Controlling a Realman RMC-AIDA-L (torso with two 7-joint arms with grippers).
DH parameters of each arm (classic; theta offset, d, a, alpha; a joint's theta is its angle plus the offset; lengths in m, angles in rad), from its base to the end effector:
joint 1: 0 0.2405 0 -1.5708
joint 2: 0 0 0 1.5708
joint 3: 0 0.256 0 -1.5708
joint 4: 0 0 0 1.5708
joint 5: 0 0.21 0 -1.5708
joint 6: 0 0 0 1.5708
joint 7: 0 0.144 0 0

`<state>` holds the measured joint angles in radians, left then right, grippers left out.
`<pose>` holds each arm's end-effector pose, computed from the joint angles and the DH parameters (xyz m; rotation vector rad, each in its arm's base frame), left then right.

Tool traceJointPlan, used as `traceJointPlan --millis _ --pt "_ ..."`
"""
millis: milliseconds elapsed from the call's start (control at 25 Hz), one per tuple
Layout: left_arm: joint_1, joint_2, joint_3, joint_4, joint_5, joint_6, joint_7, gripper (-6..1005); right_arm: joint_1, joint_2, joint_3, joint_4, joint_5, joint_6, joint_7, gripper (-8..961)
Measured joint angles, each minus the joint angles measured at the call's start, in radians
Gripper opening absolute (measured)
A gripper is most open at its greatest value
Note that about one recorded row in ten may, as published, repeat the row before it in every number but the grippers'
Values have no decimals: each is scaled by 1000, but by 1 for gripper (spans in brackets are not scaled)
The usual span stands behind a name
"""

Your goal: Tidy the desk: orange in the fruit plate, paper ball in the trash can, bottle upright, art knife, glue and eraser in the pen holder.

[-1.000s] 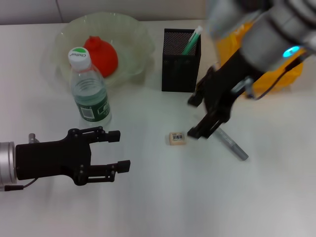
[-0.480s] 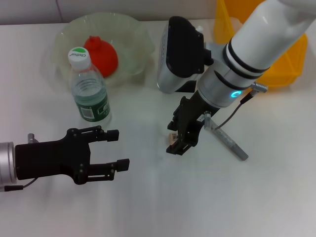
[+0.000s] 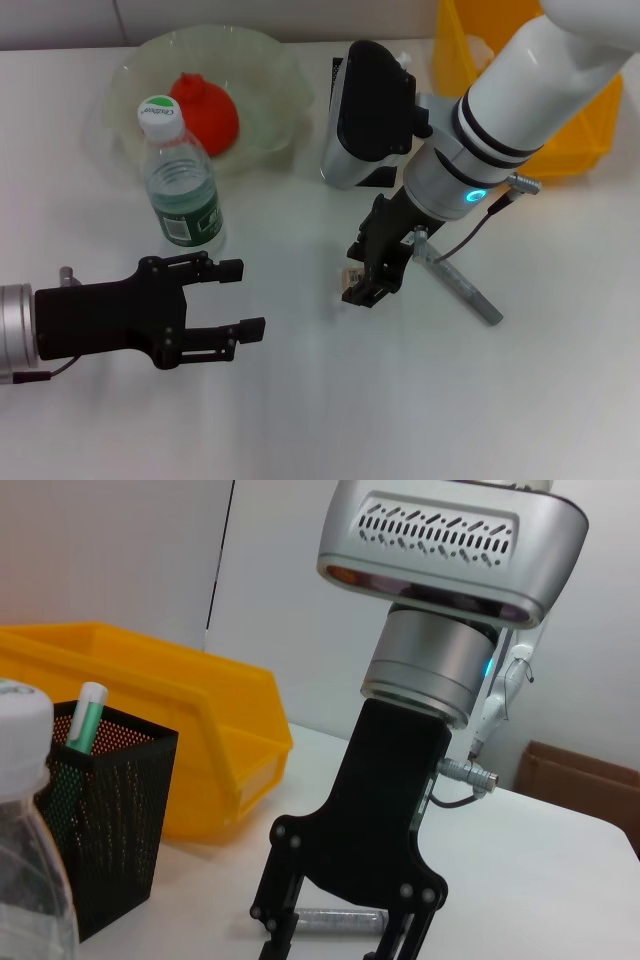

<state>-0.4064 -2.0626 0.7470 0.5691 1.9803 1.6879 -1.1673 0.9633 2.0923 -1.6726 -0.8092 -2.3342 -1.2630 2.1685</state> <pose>-0.2900 0.2711 -0.0140 -2.8372 -0.5274 -0.7699 0.1277 0.3718 -0.1044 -2.9959 0.2130 -0.6229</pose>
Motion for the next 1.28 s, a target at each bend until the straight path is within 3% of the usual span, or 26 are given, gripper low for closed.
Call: traceJointPlan --millis 120,320,680,840,920,960,1080,1120,1160,1280 --pt "-1 -1 0 0 0 0 0 784 0 0 -19 21 1 35 -2 584" --pt "-2 -2 0 -2 0 1 0 784 0 0 -29 43 7 59 3 357" --pt "-2 -2 0 -1 0 3 0 784 -12 0 -28 32 7 55 5 287" --pt "-2 -2 0 -1 0 2 0 784 -49 -3 5 -31 7 6 16 263" --pt "-2 -1 -2 0 0 5 0 784 -116 -7 119 -174 12 -77 25 252" --pt "-2 -1 -2 0 0 5 0 784 -116 -7 119 -174 12 -77 25 252" --pt "-2 -1 -7 0 -1 5 0 784 -200 -7 272 -340 78 -117 24 252" --pt "-2 -2 -10 0 -1 9 0 784 -259 -8 383 -421 174 -94 16 252" --pt "-2 -2 -10 0 -1 9 0 784 -259 -8 383 -421 174 -94 16 251" --pt "-1 -2 -12 0 -1 13 0 784 -308 -10 524 -444 309 -31 -44 251"
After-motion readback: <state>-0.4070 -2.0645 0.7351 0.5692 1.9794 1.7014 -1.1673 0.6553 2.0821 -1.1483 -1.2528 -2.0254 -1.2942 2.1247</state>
